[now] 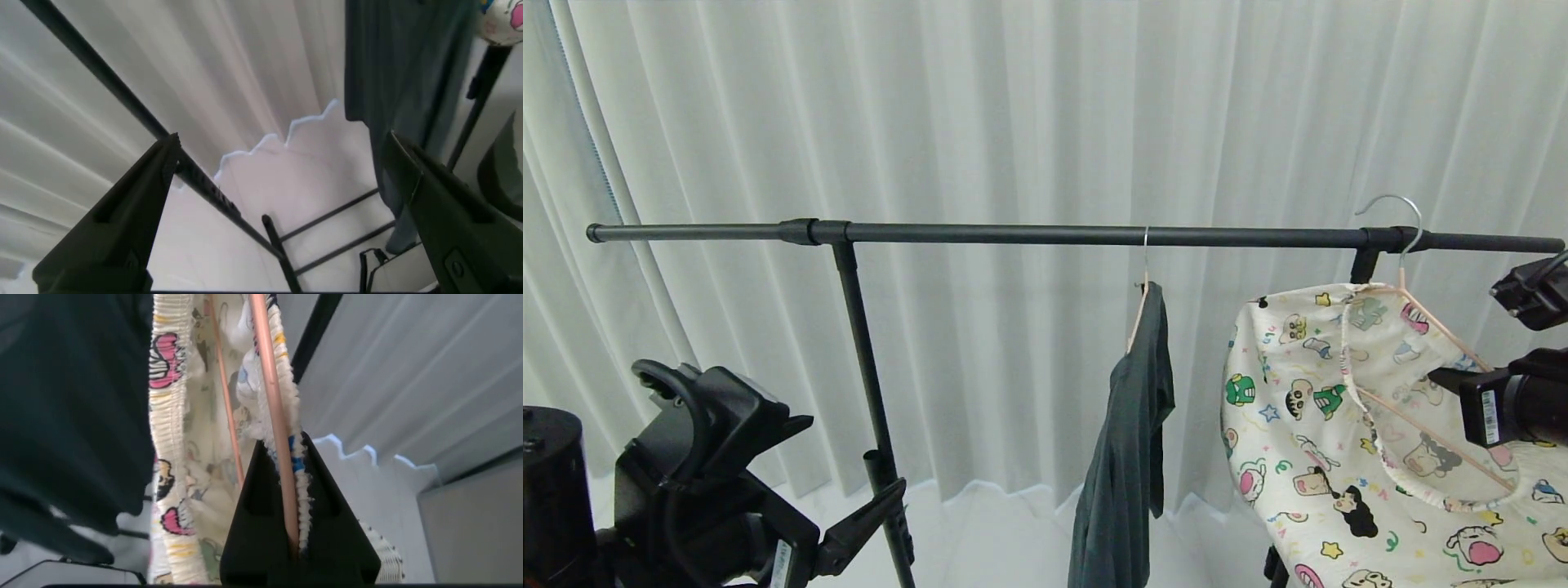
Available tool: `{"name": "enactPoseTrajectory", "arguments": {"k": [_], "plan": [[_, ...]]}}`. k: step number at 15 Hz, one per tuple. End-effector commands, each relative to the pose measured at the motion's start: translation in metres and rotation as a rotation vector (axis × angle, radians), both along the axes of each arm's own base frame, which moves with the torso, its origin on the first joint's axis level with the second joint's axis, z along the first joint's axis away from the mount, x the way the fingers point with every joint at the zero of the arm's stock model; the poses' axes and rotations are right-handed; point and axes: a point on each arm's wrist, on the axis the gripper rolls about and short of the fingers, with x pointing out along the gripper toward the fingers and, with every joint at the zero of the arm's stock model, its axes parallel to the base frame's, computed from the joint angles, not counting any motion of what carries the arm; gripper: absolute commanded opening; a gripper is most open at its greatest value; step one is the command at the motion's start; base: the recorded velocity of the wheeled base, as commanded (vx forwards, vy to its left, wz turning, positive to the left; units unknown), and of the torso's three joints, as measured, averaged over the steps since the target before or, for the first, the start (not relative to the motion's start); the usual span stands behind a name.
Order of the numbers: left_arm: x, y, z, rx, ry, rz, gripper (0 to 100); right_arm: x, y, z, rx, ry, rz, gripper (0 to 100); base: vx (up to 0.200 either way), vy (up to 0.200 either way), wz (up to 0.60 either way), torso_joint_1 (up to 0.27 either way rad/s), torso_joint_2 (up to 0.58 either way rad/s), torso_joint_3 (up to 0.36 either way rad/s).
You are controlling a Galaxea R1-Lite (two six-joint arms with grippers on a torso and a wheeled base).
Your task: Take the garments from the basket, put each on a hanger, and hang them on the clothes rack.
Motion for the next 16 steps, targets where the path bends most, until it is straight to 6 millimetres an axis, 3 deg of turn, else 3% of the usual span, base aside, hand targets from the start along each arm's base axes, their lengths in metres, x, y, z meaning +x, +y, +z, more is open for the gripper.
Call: {"name": "enactPoseTrajectory", "arguments": {"k": [1,4,9,16], "plan": [[0.000,0.000,0.000,0.000,0.000,-0.001,100,0.000,0.000,-0.001,-0.002,0.003,0.002,0,0.200,0.000,0.00,0.002,0.01,0.002],[-0.001,0.000,-0.002,0.003,0.005,-0.003,100,0.004,0.001,-0.002,-0.002,0.012,0.001,0,0.200,0.000,0.00,0.004,0.00,0.004],[-0.002,0.001,-0.003,0.033,-0.005,-0.016,100,0.035,0.006,-0.014,-0.013,0.039,-0.014,0,0.000,0.000,0.00,0.000,0.00,0.000],[-0.002,0.000,-0.003,0.035,-0.003,-0.016,100,0.059,0.010,-0.028,-0.040,0.097,-0.043,0,0.000,0.000,0.00,0.000,0.00,0.000]]}}
